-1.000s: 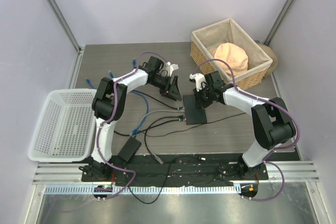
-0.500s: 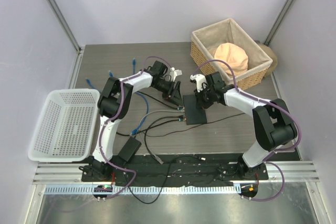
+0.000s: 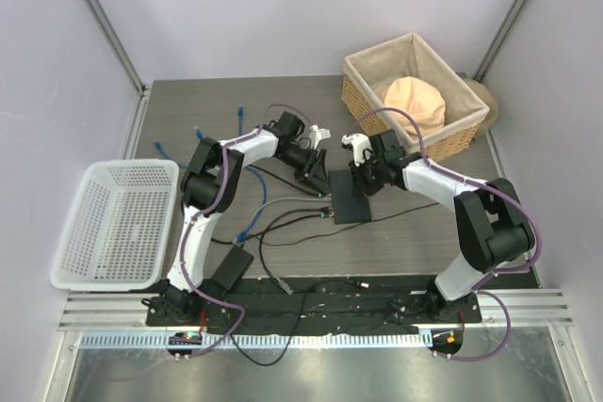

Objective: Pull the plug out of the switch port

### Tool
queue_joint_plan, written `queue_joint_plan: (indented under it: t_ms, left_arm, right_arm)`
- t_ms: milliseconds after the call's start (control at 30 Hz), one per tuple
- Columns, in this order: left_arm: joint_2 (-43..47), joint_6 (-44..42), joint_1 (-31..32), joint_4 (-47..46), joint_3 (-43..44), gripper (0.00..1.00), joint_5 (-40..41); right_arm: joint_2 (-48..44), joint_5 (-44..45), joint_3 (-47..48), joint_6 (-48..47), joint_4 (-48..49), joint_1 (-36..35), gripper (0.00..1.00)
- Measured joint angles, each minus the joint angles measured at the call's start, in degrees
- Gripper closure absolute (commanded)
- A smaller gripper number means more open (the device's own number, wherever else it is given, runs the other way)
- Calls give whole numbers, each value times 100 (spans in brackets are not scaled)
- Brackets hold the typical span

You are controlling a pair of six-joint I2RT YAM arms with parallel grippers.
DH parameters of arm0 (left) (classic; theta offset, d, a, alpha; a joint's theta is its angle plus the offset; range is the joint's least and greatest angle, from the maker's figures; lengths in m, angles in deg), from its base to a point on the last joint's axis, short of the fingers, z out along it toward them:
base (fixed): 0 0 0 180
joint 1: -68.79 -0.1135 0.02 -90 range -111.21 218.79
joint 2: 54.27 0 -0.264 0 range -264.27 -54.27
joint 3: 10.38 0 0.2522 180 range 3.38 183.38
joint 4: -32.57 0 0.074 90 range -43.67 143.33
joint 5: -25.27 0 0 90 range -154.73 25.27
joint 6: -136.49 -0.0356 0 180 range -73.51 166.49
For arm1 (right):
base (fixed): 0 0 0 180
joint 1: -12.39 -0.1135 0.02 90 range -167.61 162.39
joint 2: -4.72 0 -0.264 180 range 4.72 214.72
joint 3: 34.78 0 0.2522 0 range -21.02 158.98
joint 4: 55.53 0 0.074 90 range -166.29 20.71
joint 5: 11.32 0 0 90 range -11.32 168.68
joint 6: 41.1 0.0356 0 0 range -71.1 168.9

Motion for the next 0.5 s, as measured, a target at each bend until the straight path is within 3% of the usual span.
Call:
queue_joint_plan:
  t_ms: [500]
  left_arm:
    - [-140,-144,20,157,129,62,-168]
  right_arm:
    - [0,0,0,0,2,0,99]
